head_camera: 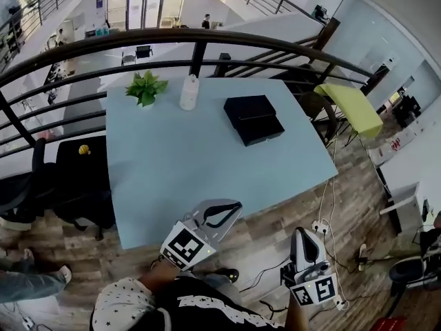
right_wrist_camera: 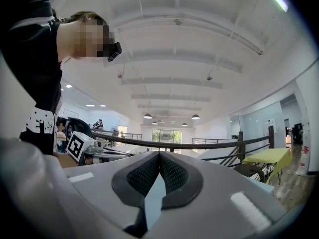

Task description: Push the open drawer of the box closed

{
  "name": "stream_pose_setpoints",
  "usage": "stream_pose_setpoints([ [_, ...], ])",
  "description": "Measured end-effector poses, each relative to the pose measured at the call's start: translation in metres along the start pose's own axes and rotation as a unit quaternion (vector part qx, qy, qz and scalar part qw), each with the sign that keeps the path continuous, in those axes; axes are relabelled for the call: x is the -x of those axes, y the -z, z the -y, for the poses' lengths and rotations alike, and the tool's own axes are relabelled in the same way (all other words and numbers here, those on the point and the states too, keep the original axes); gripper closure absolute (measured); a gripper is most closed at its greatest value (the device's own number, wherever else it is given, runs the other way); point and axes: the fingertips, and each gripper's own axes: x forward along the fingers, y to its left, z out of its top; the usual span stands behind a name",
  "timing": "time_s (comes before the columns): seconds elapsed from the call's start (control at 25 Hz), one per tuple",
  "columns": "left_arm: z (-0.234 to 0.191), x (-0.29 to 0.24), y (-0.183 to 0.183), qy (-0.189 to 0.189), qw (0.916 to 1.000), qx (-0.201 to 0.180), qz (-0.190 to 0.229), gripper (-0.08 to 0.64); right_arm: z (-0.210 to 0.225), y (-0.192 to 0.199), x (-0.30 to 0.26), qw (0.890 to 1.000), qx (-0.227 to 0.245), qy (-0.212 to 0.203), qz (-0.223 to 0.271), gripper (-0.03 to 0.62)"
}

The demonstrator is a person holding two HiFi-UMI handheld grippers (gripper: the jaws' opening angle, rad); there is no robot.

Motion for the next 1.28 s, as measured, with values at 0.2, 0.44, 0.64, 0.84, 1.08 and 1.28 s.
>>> stream_pose_setpoints([
  [0.2, -0.032, 0.039, 0.0, -0.066, 0.9978, 0.004, 0.008, 0.56, -0.02, 0.001, -0.037, 0.998, 0.003, -0.056, -0.003, 0.595],
  [0.44, -0.054, 0.06, -0.003, -0.145, 0.9894, -0.013, -0.003, 0.56, -0.035, 0.006, -0.069, 0.991, -0.007, -0.136, 0.008, 0.595],
  [0.64, -0.056, 0.041, -0.003, -0.177, 0.9835, -0.025, -0.028, 0.56, -0.009, 0.005, -0.086, 0.986, -0.018, -0.165, 0.026, 0.595],
  [0.84, -0.061, 0.003, -0.013, -0.197, 0.9775, -0.062, -0.041, 0.56, 0.034, 0.012, -0.105, 0.983, -0.04, -0.178, 0.036, 0.595],
  [1.08, -0.064, -0.049, -0.01, -0.201, 0.976, -0.067, -0.051, 0.56, 0.089, 0.02, -0.118, 0.982, -0.047, -0.176, 0.044, 0.595],
  [1.28, -0.072, -0.074, -0.005, -0.221, 0.97, -0.072, -0.07, 0.56, 0.124, 0.034, -0.132, 0.98, -0.055, -0.185, 0.042, 0.595],
])
